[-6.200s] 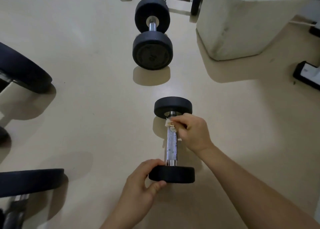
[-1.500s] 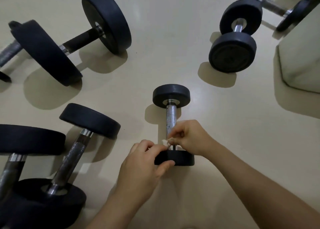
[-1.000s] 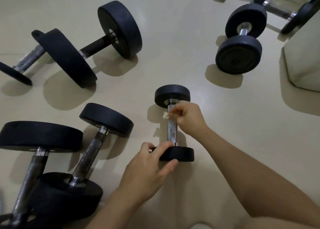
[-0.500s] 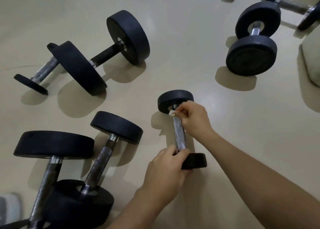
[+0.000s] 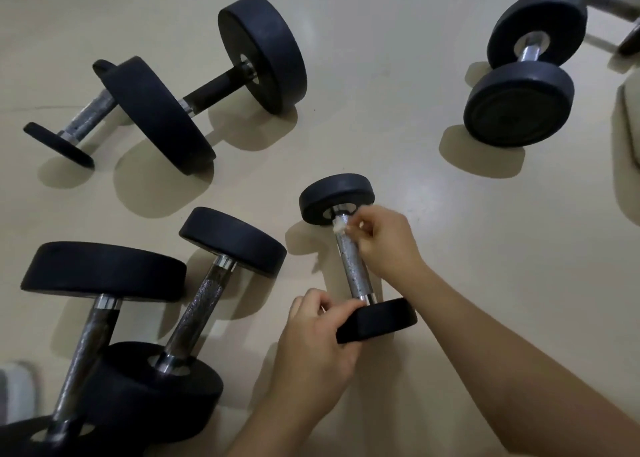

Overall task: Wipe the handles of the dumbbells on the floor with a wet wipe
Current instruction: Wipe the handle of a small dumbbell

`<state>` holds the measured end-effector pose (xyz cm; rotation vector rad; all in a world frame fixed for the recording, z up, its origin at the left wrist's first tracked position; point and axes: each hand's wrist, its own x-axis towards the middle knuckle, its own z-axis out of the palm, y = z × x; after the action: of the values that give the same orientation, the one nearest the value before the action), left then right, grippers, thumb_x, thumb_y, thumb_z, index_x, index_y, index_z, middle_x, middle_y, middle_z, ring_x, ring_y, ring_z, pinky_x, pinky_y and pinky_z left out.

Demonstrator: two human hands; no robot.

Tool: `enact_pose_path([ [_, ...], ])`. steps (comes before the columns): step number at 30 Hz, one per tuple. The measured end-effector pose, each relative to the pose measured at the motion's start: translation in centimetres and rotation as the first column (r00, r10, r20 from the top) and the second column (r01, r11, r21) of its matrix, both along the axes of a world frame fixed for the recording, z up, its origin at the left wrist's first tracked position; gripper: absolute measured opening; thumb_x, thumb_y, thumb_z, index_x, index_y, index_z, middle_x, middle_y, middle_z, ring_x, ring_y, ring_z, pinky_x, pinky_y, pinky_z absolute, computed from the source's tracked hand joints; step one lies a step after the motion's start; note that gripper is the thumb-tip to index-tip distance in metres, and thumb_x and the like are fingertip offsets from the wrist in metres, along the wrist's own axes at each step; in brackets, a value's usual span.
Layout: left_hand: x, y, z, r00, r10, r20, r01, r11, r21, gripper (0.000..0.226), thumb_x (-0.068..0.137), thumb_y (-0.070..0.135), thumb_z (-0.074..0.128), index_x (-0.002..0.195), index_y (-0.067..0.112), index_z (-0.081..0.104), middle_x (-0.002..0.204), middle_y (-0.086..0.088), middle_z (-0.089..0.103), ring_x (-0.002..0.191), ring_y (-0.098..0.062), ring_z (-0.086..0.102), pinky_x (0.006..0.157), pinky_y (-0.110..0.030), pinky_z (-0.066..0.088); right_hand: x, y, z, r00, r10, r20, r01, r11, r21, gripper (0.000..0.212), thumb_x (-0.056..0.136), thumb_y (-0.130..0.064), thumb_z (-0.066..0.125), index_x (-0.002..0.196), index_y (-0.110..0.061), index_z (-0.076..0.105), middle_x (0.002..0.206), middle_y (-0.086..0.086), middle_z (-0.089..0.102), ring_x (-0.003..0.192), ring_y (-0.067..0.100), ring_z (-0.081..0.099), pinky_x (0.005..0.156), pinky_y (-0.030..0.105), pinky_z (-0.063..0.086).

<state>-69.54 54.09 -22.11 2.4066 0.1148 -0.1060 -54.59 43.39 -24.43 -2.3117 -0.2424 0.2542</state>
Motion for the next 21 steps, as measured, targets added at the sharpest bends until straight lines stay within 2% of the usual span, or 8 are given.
enact_pose_path([
  [3,-0.2,1.0,0.6,0.998,-0.023,-0.052,0.027,0.997,0.073,0.047,0.071,0.025,0.071,0.114,0.040,0.060,0.089,0.015,0.044,0.079,-0.007,0.047,0.067,-0.023,0.046,-2.3,-2.0,0.1,0.978,0.136,-0.160,-0.133,0.991,0.027,0.018,0.079,-0.016,0.074,0.068,-0.027,0.064,0.061,-0.006,0.059,0.055,0.008,0.053,0.057,0.021,0.041],
  [5,-0.7,1.3,1.1,0.994,-0.042,-0.097,0.055,0.990,0.132,0.047,0.077,0.030,0.068,0.120,0.043,0.053,0.093,0.014,0.044,0.080,-0.008,0.049,0.070,-0.028,0.049,-1.2,-0.8,-0.3,0.993,0.086,-0.078,-0.084,0.996,0.034,0.009,0.079,-0.017,0.074,0.074,-0.023,0.069,0.069,-0.005,0.063,0.063,0.009,0.057,0.064,0.025,0.046],
  [7,-0.7,1.3,1.6,0.985,-0.054,-0.164,0.084,0.979,0.184,0.056,0.082,0.040,0.062,0.128,0.049,0.034,0.099,0.013,0.040,0.082,-0.010,0.051,0.073,-0.028,0.049,0.4,1.1,-0.4,1.000,-0.020,-0.009,0.021,0.999,0.043,0.003,0.082,-0.020,0.072,0.080,-0.020,0.070,0.070,-0.009,0.060,0.067,0.008,0.056,0.067,0.023,0.047],
  [10,-0.3,1.3,1.6,0.968,-0.099,-0.232,0.150,0.966,0.213,0.062,0.086,0.045,0.058,0.133,0.053,0.019,0.109,0.011,0.044,0.086,-0.017,0.057,0.078,-0.030,0.048,-0.6,1.3,-0.5,0.995,-0.014,-0.096,0.023,0.994,0.102,0.011,0.080,-0.019,0.074,0.073,-0.020,0.066,0.057,-0.013,0.054,0.054,0.002,0.050,0.058,0.017,0.040],
  [12,-0.4,1.1,1.3,0.970,-0.117,-0.212,0.163,0.964,0.211,0.057,0.089,0.039,0.055,0.136,0.049,0.023,0.114,0.009,0.050,0.092,-0.020,0.060,0.078,-0.033,0.048,-3.1,-0.7,-0.1,0.964,0.069,-0.258,-0.024,0.985,0.171,0.011,0.077,-0.012,0.076,0.070,-0.014,0.067,0.056,-0.004,0.059,0.051,0.004,0.050,0.058,0.018,0.042],
  [15,-0.7,1.1,0.4,0.983,-0.076,-0.169,0.098,0.986,0.131,0.059,0.083,0.026,0.061,0.134,0.046,0.038,0.107,0.008,0.056,0.091,-0.020,0.060,0.074,-0.033,0.047,-5.4,-2.8,0.8,0.845,0.134,-0.518,0.068,0.933,0.353,0.006,0.078,-0.002,0.073,0.074,-0.004,0.070,0.065,0.006,0.068,0.061,0.009,0.061,0.064,0.020,0.047],
  [18,-0.7,-0.1,0.2,0.996,-0.006,-0.094,0.010,0.999,0.049,0.061,0.075,0.015,0.067,0.129,0.039,0.052,0.100,0.009,0.060,0.087,-0.017,0.060,0.073,-0.032,0.048,-4.7,-3.3,1.5,0.826,0.106,-0.553,0.077,0.952,0.297,0.007,0.077,-0.005,0.074,0.071,-0.008,0.072,0.067,0.006,0.069,0.065,0.010,0.062,0.067,0.024,0.049],
  [21,-0.8,-1.8,0.0,0.993,0.024,-0.117,-0.038,0.992,-0.118,0.065,0.074,0.015,0.066,0.130,0.042,0.049,0.104,0.014,0.060,0.092,-0.008,0.057,0.078,-0.026,0.049,-2.7,-4.5,2.5,0.822,0.164,-0.545,-0.118,0.986,0.119,0.006,0.073,-0.013,0.078,0.070,-0.012,0.073,0.073,0.009,0.071,0.070,0.015,0.063,0.075,0.032,0.053],
])
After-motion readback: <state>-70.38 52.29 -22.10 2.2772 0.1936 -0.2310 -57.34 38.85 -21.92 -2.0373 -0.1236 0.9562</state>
